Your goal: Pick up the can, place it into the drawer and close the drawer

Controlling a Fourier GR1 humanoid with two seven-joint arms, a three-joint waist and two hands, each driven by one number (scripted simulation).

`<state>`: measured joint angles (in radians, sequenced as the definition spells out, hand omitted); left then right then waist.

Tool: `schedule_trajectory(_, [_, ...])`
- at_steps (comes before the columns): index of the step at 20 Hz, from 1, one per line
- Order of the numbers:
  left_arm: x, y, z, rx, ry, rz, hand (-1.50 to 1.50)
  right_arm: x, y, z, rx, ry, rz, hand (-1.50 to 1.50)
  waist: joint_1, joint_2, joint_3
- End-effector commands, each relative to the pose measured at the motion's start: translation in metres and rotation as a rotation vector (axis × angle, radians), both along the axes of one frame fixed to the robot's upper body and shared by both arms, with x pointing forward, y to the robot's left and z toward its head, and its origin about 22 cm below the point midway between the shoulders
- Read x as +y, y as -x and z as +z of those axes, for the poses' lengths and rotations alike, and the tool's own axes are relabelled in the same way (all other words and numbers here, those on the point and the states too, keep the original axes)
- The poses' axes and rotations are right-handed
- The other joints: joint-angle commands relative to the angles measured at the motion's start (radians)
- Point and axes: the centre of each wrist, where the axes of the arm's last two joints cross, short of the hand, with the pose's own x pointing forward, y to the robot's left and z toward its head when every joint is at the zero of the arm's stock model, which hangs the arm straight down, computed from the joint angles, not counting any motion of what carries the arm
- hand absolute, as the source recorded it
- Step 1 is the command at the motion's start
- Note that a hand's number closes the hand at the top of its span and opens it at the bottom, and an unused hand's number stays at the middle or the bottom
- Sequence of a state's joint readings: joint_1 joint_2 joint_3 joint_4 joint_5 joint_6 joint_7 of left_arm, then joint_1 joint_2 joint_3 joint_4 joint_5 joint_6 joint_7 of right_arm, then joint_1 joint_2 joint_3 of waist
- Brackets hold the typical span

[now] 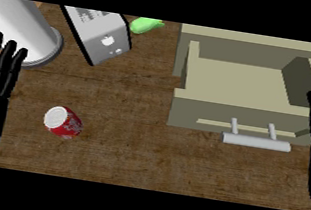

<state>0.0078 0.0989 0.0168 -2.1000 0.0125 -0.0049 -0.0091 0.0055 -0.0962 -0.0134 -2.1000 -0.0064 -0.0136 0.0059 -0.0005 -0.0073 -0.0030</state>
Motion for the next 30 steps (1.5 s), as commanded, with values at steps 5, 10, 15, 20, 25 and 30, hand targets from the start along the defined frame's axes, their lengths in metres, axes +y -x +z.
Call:
schedule_trajectory(5, [-0.007,0.002,0.008,-0.048,0.011,-0.644,-1.5,0.004,-0.004,0.002,-0.039,0.008,-0.002,-1.5,-0.005,0.007,-0.001])
schedule_trajectory(10, [0.041,0.014,-0.015,0.338,-0.184,-0.659,-1.5,-0.009,0.009,-0.024,0.289,-0.006,-0.126,-1.5,0.002,0.007,0.002])
schedule_trajectory(15, [0.091,0.003,-0.002,0.332,-0.183,-0.662,-1.5,-0.019,0.026,-0.029,0.292,-0.012,-0.097,-1.5,-0.004,0.007,0.003])
schedule_trajectory(20, [0.113,0.019,0.004,0.36,-0.151,-0.674,-1.5,-0.015,0.027,-0.012,0.299,-0.019,-0.097,-1.5,0.003,0.006,0.003])
schedule_trajectory(25, [0.101,0.014,-0.014,0.416,-0.122,-0.632,-1.5,-0.026,0.029,-0.035,0.312,0.008,-0.111,-1.5,0.0,0.007,0.003])
schedule_trajectory(30, [0.111,-0.002,-0.003,0.41,-0.12,-0.61,-1.5,-0.037,0.041,-0.044,0.297,-0.013,-0.109,-1.5,-0.003,0.007,0.003])
